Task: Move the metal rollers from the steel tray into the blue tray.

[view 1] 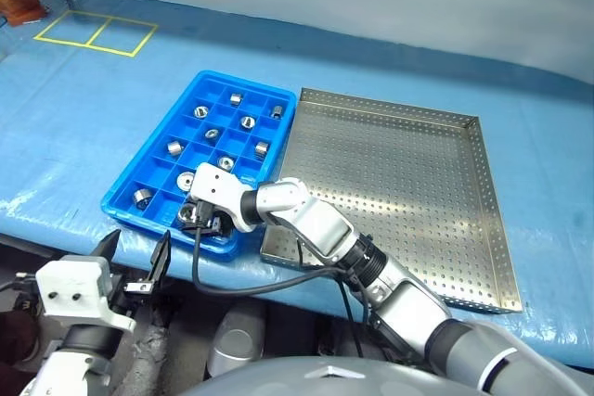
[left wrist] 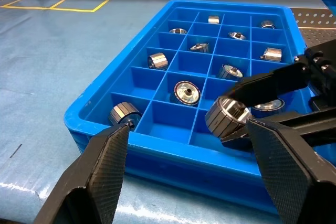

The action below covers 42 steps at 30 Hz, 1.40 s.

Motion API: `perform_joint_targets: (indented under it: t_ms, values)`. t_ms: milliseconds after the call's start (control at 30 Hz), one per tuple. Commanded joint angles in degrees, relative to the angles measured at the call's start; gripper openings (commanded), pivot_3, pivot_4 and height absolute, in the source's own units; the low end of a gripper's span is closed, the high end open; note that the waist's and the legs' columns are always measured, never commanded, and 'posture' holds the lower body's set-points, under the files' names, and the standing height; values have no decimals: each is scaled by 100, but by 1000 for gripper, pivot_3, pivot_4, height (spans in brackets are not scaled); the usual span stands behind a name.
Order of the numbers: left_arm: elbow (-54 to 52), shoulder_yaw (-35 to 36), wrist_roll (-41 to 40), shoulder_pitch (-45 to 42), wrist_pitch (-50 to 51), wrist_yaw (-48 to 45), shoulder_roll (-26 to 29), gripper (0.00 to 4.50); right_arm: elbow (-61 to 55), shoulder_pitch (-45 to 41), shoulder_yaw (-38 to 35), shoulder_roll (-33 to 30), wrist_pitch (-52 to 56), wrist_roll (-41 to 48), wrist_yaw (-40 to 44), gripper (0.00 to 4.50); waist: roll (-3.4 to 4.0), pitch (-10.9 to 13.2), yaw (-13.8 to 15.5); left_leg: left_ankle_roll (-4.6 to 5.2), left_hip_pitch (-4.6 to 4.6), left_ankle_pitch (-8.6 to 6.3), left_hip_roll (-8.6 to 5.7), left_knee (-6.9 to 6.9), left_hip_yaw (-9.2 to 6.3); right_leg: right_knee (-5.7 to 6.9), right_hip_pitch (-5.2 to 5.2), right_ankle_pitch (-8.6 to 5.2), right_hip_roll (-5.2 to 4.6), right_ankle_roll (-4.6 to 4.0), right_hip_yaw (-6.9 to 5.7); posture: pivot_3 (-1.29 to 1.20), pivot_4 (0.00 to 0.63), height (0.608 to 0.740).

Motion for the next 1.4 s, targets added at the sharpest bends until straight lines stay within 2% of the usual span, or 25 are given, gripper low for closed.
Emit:
perform_joint_targets:
  t_ms: [33, 200, 367, 533, 800, 1000, 1200, 1400]
  values:
    - [-206, 78, 12, -2, -133, 6, 30, 3918, -220, -29, -204, 105, -133, 84, -40, 3592, 2, 1, 2, 0, 0, 0, 0, 0, 0, 0, 1, 0, 0, 0, 0, 442, 150, 740]
    - [-162, 51, -10, -172, -58, -17, 114, 3918, -650, 0, -452, 101, -54, 199, -112, 3592, 4, 2, -14, 0, 0, 0, 0, 0, -1, 0, 0, 0, 0, 0, -1, 421, 150, 740]
    - [-35, -128, -37, -705, 163, -61, 381, 3918, -1252, 36, -859, -43, -4, 292, -285, 3592, 12, 5, -80, -1, 1, 1, -1, 0, -5, 1, 3, 2, 0, 3, -4, 350, 150, 740]
    - [336, -497, -107, -1874, 522, -157, 765, 3918, -1765, 219, -1598, -443, 79, 164, -896, 3592, 19, 5, -216, -10, 6, 8, -11, 3, -6, 2, 9, 19, -1, -18, -6, 264, 150, 740]
    - [1481, -1333, -138, -3895, 797, -676, 1145, 3918, -2356, 1061, -2373, -1648, -136, -504, -1766, 3592, 29, 2, -914, -37, 16, 28, -12, 2, 4, -2, 32, 42, -4, -16, -3, -25, 150, 740]
    - [2449, -2013, 144, -5021, 570, -1026, 1127, 3918, -2827, 1732, -3080, -2214, 179, -355, -1850, 3592, 34, 0, -1465, -3, 18, 10, -4, 2, 15, 0, 27, 47, -8, -11, 15, -154, 150, 740]
    - [3448, -2393, 633, -5500, -92, -1149, 989, 3918, -2677, 2346, -3642, -2514, -533, -287, -1940, 3592, 38, -2, -1752, 28, 19, -8, -5, 5, 35, 0, 22, 54, -9, 2, 41, -240, 150, 740]
    - [4158, -2244, 1119, -5626, -826, -677, 652, 3918, -2609, 2769, -4004, -2424, -887, 169, -1809, 3592, 39, -2, -1954, 48, 21, -16, -5, 20, 64, -4, 22, 67, -10, 25, 73, -277, 150, 740]
